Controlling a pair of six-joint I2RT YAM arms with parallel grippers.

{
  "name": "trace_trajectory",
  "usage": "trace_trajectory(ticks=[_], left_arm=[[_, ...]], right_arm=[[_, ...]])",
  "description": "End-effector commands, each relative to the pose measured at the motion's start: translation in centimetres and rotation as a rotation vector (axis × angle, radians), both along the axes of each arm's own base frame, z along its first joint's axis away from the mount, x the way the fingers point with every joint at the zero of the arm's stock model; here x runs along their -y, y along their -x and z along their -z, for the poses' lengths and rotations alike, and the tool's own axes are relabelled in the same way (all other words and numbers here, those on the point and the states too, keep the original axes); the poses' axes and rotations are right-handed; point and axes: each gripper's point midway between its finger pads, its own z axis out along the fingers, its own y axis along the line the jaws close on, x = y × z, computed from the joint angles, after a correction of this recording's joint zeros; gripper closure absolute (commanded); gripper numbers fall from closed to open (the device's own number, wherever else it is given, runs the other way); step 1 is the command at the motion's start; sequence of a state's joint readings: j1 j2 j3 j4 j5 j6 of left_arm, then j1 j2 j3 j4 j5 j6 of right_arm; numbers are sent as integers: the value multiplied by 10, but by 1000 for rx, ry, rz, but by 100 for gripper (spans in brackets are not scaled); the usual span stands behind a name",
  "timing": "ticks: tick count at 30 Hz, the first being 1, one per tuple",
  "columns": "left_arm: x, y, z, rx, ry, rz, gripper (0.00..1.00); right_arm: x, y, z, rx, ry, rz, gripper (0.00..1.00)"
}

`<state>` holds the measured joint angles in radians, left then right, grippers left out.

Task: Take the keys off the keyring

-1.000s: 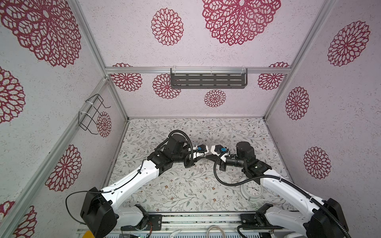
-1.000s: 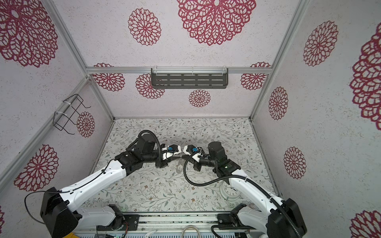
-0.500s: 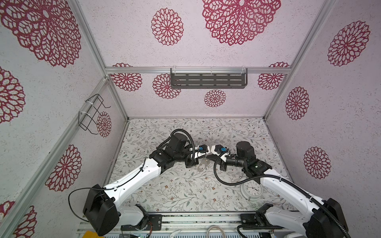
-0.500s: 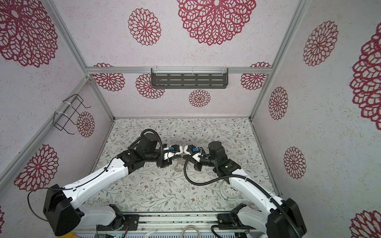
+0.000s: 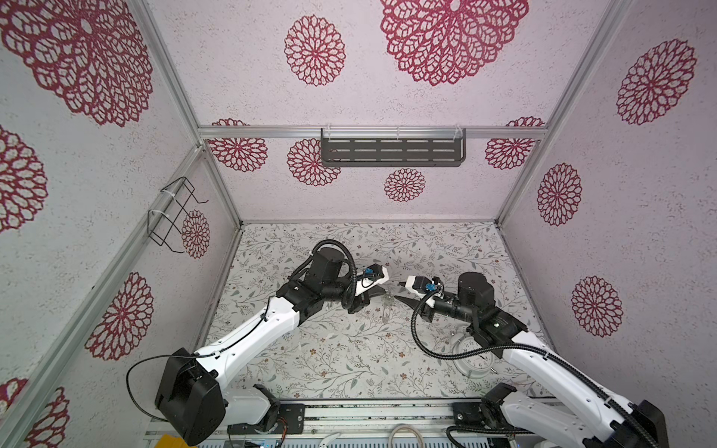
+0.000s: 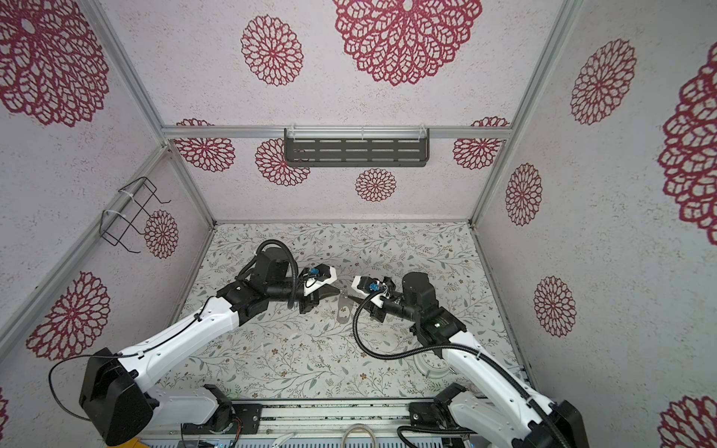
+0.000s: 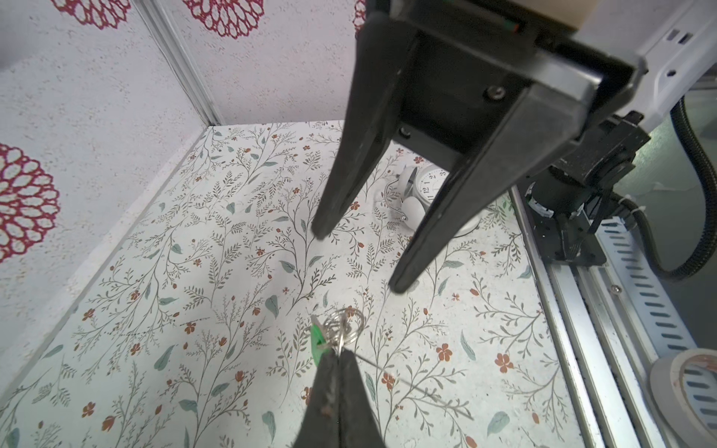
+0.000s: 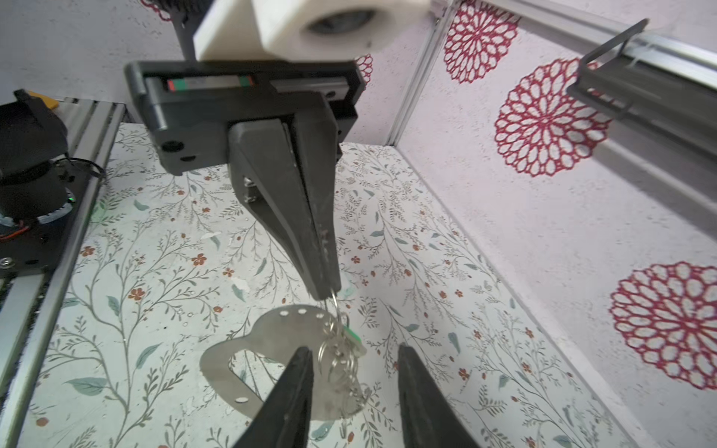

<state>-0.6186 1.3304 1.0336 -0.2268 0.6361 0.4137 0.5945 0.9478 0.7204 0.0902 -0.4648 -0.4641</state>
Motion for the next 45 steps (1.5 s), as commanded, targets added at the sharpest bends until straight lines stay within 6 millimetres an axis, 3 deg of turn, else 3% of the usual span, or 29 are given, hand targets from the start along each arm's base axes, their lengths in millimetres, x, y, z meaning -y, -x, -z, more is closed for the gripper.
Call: trace_trajectory(ticks=[1, 12, 18, 29, 32, 36, 45], left_arm=[[5, 10, -36, 19, 144, 65, 100], [3, 10, -50, 23, 266, 46, 100], [1, 9, -48, 37, 258, 31, 100], [-3, 3, -49, 91, 241, -29, 100], [-2, 1, -45, 102, 225, -51, 100], [-3, -3, -41, 144, 198, -101, 100], [0, -6, -38, 262, 152, -198, 100]], right_arm=[[8, -5, -10, 62, 12, 57, 61], [-5, 1, -20, 28, -39, -20, 74], [-11, 4, -18, -12, -25, -65, 81], [-8, -6, 1, -28, 32, -2, 63], [-12, -7, -9, 6, 12, -15, 64], [-17, -6, -21, 35, -14, -42, 74], [-21, -10, -16, 21, 38, -56, 79]])
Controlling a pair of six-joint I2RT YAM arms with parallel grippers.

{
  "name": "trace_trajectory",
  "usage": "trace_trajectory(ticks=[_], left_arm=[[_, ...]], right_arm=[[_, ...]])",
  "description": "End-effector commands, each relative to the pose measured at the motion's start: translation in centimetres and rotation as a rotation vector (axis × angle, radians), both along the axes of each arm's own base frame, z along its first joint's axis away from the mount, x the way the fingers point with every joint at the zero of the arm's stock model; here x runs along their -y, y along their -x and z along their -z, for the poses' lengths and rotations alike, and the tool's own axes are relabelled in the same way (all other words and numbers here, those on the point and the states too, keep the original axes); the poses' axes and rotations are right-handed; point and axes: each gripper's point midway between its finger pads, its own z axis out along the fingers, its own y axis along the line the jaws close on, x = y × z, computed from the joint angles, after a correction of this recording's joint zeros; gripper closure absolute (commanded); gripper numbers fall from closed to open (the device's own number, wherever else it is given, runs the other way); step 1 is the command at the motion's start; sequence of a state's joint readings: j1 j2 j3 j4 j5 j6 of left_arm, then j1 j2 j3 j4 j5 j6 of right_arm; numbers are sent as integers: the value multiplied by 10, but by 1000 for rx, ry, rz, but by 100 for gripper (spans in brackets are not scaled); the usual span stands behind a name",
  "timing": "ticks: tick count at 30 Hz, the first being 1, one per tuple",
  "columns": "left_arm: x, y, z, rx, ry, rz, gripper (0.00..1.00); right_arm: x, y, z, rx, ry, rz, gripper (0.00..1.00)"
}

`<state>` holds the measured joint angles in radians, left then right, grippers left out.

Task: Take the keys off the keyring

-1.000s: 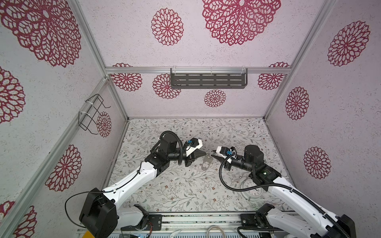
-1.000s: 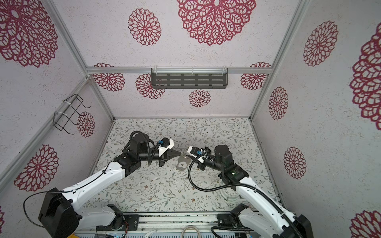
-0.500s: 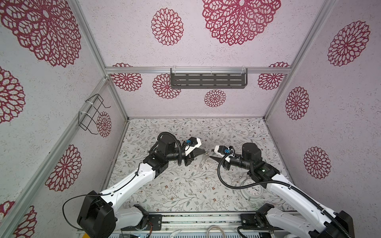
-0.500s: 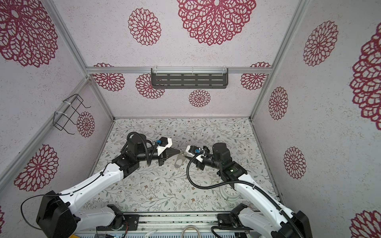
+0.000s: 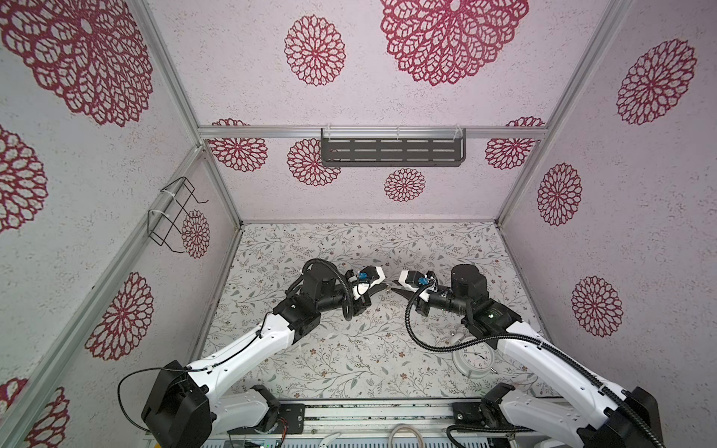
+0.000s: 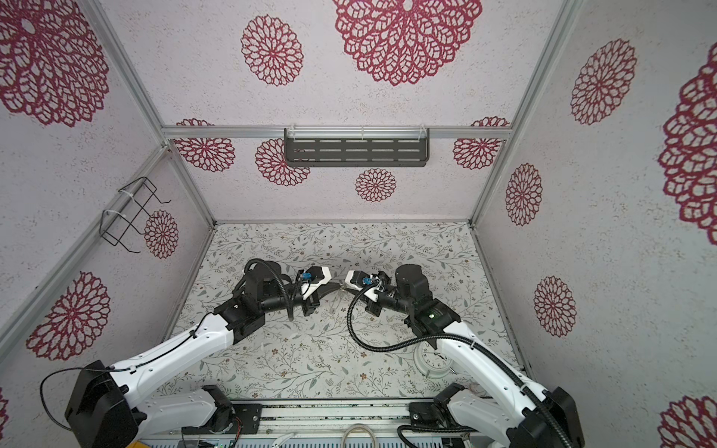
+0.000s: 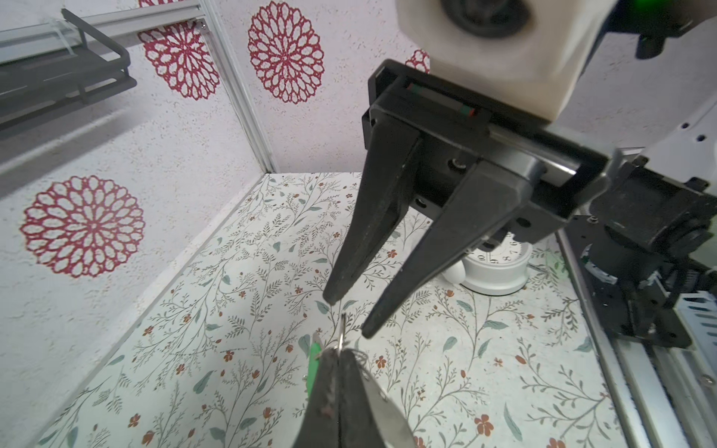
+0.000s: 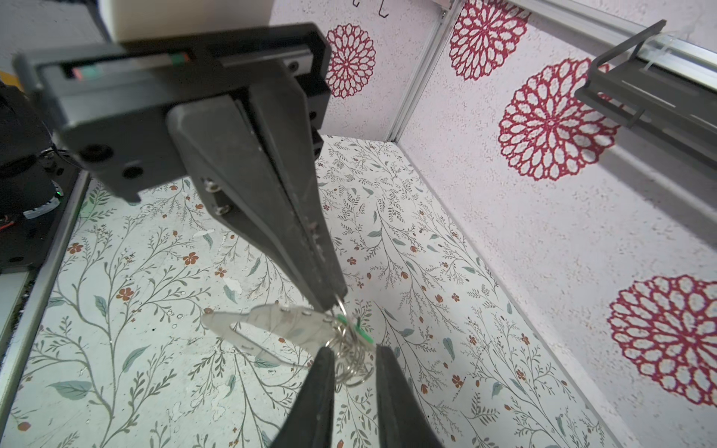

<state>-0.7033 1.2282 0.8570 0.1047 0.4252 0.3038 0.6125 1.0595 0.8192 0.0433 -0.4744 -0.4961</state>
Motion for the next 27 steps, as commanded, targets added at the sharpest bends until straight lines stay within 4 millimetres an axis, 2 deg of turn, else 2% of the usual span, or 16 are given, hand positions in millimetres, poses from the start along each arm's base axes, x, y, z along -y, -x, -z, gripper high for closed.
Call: trace_trajectory(ticks=[1, 9, 22, 27], left_arm=[[-5, -5, -19, 112, 21, -57, 100], [-4, 8, -16, 98, 18, 6, 100], [-3, 19, -15, 10, 33, 107, 100], [-3, 20, -10, -24, 13, 125, 100]], right_arm=[[-4, 1, -16, 43, -8, -24, 79], [-9, 4, -15, 28, 7, -65, 85], [-12, 16, -16, 15, -12, -125, 90], [-11, 18, -16, 13, -16, -129, 99]])
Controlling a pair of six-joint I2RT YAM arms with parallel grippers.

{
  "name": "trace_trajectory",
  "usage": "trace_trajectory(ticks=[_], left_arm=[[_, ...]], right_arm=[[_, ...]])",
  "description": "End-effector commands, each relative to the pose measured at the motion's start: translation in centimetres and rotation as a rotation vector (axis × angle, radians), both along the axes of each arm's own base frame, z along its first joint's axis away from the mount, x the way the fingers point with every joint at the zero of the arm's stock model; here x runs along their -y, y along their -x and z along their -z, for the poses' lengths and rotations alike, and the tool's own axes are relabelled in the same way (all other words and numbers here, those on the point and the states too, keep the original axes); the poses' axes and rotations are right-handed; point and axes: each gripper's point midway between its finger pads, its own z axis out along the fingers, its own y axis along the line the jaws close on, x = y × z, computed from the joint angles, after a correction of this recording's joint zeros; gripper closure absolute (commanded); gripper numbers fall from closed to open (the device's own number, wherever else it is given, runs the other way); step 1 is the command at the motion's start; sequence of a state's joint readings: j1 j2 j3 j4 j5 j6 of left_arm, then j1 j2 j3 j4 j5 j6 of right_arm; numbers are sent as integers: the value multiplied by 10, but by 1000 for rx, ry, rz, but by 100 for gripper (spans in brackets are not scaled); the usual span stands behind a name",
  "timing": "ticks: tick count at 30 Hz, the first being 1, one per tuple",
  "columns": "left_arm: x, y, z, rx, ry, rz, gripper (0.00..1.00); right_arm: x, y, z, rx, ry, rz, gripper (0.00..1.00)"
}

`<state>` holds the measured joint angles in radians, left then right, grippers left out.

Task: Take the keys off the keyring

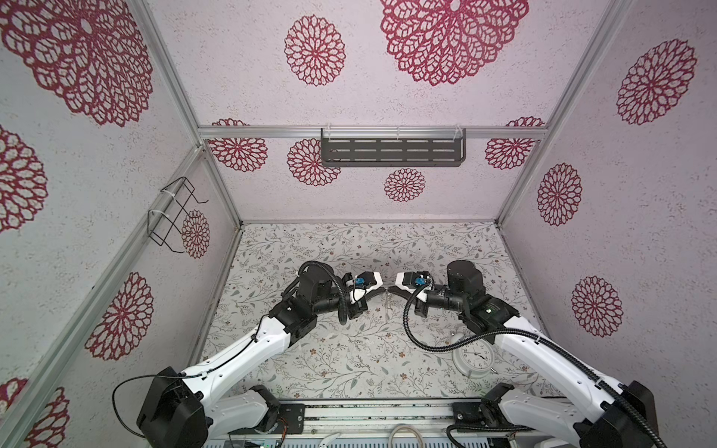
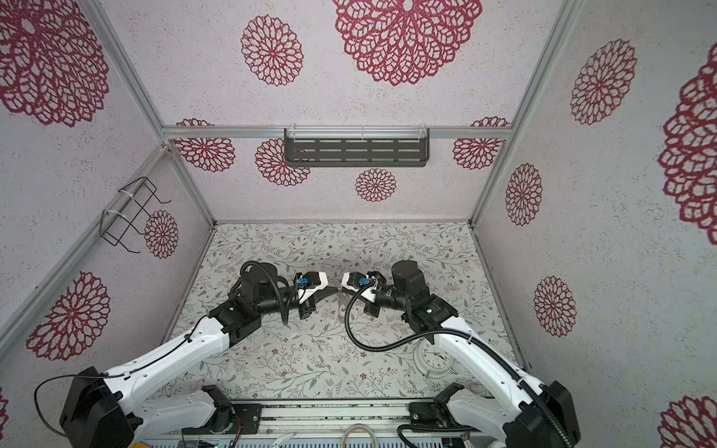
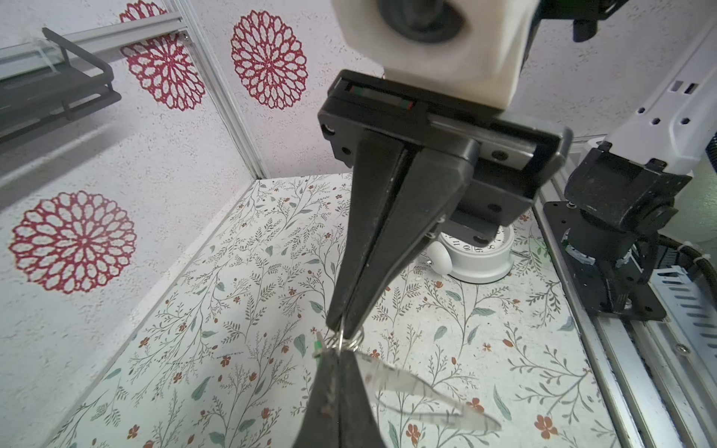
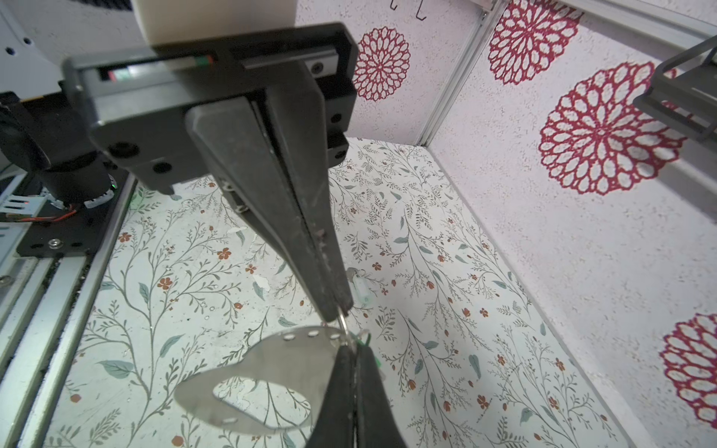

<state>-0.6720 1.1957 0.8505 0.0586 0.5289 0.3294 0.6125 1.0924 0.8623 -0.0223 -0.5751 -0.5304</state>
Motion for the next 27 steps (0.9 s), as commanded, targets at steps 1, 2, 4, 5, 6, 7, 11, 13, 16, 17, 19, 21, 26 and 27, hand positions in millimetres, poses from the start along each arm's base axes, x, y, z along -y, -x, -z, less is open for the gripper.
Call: trace_trajectory(ticks=[1, 2, 4, 5, 6, 7, 11, 13, 16, 17, 19, 21, 26, 27], left_arm=[[3, 7, -9, -18, 12, 55, 100], [3, 7, -9, -22, 11, 59, 100], [3, 7, -8, -30, 6, 66, 100], [4, 7, -8, -34, 5, 71, 100], [3, 7, -8, -38, 4, 78, 100], [4, 8, -8, -50, 6, 91, 100], [5, 12, -9, -76, 8, 130, 100], [5, 12, -9, -84, 5, 134, 100], [5, 11, -9, -85, 3, 132, 100], [5, 11, -9, -86, 2, 131, 100], [5, 10, -8, -90, -4, 133, 100], [5, 10, -6, -97, -11, 135, 100], [5, 4, -2, -101, -50, 114, 79], [3, 3, -1, -87, -68, 106, 73]], right_arm=[[-1, 7, -19, 46, -37, -26, 99], [-2, 7, -19, 43, -38, -30, 100], [-2, 9, -19, 40, -39, -37, 100], [-2, 8, -17, 35, -37, -36, 100], [-2, 8, -17, 37, -36, -34, 100], [-2, 8, -17, 37, -35, -31, 100], [0, 4, -15, 54, -33, -12, 86], [0, 5, -15, 57, -31, -12, 86], [0, 7, -14, 52, -31, -23, 93], [-1, 7, -15, 52, -33, -28, 96], [-1, 8, -14, 49, -32, -31, 99], [-1, 9, -14, 48, -32, -34, 100], [0, 9, -9, 38, -23, -31, 100], [1, 8, -8, 35, -17, -25, 100]])
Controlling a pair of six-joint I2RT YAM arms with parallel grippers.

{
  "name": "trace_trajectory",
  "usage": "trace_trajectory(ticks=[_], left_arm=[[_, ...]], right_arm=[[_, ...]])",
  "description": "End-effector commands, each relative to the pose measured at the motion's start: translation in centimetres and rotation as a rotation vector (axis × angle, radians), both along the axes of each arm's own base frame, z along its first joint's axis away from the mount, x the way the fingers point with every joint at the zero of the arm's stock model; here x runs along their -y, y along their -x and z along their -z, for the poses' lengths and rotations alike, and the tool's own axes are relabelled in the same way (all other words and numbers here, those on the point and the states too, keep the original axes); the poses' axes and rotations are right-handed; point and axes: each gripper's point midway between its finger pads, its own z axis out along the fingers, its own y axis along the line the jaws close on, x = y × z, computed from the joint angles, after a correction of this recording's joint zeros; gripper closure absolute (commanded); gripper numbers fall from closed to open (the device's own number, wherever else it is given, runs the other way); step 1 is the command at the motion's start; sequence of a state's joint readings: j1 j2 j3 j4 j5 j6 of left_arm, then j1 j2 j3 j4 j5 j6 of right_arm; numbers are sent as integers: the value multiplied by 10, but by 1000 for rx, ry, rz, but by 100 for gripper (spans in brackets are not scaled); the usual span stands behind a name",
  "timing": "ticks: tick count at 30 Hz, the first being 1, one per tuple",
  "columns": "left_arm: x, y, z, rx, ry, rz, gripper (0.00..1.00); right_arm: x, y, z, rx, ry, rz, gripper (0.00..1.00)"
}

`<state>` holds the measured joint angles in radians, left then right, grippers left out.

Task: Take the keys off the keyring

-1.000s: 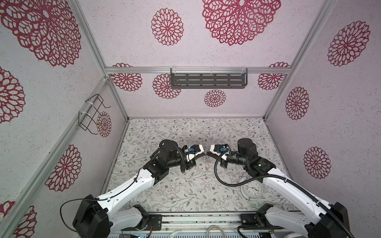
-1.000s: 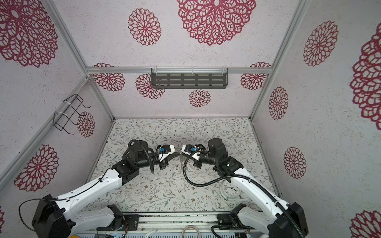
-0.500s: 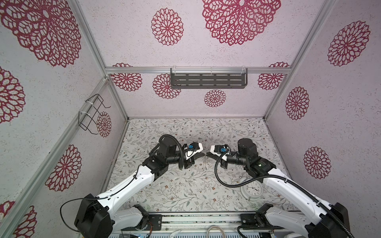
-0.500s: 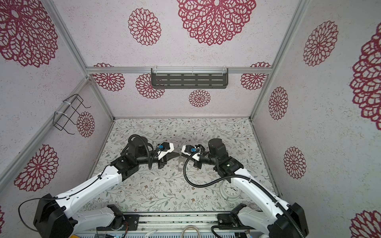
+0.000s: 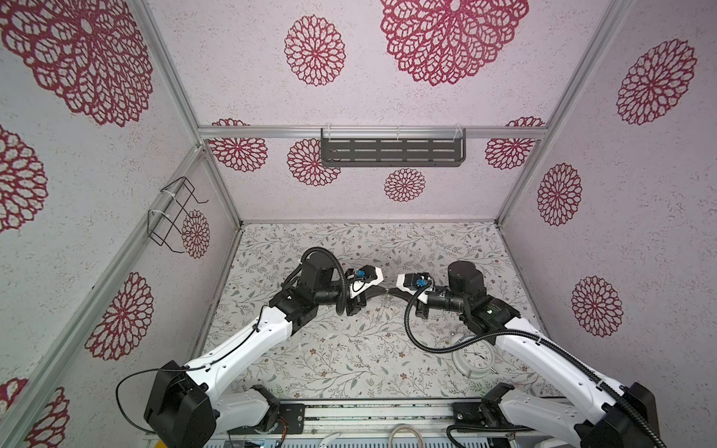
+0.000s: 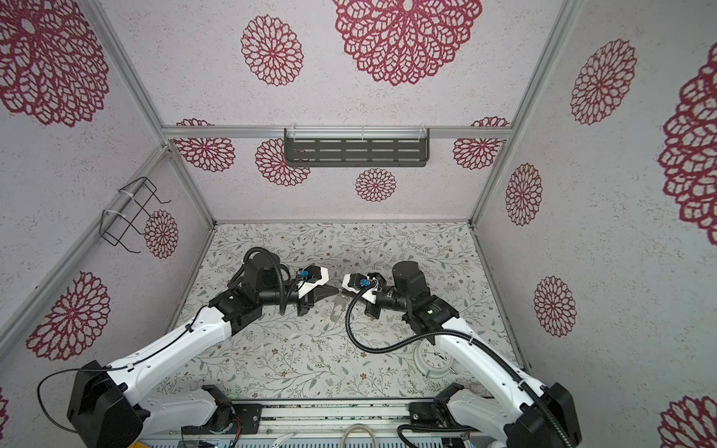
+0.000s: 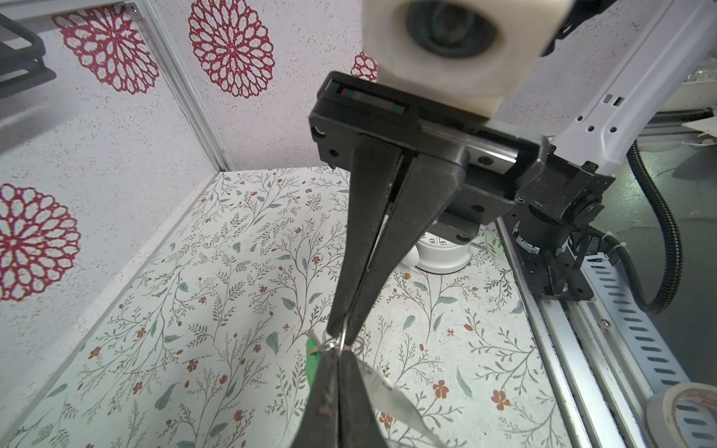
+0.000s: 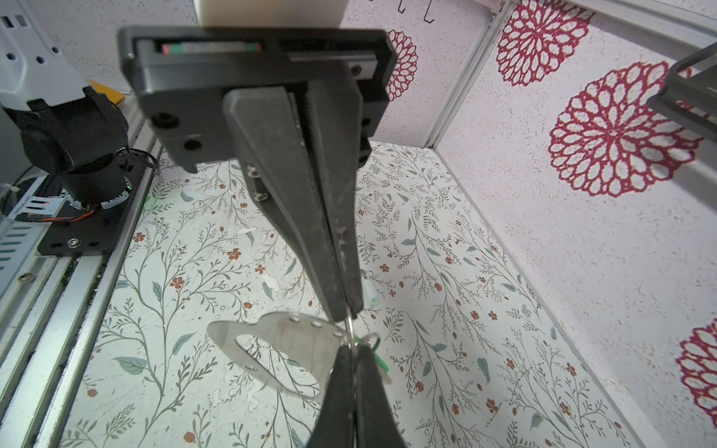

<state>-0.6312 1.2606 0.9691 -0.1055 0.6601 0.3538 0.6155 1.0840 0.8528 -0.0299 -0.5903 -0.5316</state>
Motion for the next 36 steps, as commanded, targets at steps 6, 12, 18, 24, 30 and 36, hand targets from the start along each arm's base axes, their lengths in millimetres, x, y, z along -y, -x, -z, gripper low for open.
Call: trace_trajectory(ticks=[6, 12, 18, 24, 30, 36], left_arm=[[-6, 2, 5, 141, -168, -6, 71], [-3, 0, 11, 192, -244, -9, 74], [1, -3, 8, 204, -234, -23, 81], [4, -3, 8, 192, -223, -15, 79], [8, -2, 4, 185, -198, -3, 81], [11, 2, 2, 180, -181, 20, 90]], right_arm=[[2, 2, -6, 26, 0, -3, 100], [0, 2, -5, 21, 2, -7, 100], [1, 2, -2, 14, 13, -6, 100], [1, 3, -6, 23, 4, -13, 100], [0, 4, -5, 20, 4, -20, 100], [-1, 5, -4, 15, 3, -26, 100]])
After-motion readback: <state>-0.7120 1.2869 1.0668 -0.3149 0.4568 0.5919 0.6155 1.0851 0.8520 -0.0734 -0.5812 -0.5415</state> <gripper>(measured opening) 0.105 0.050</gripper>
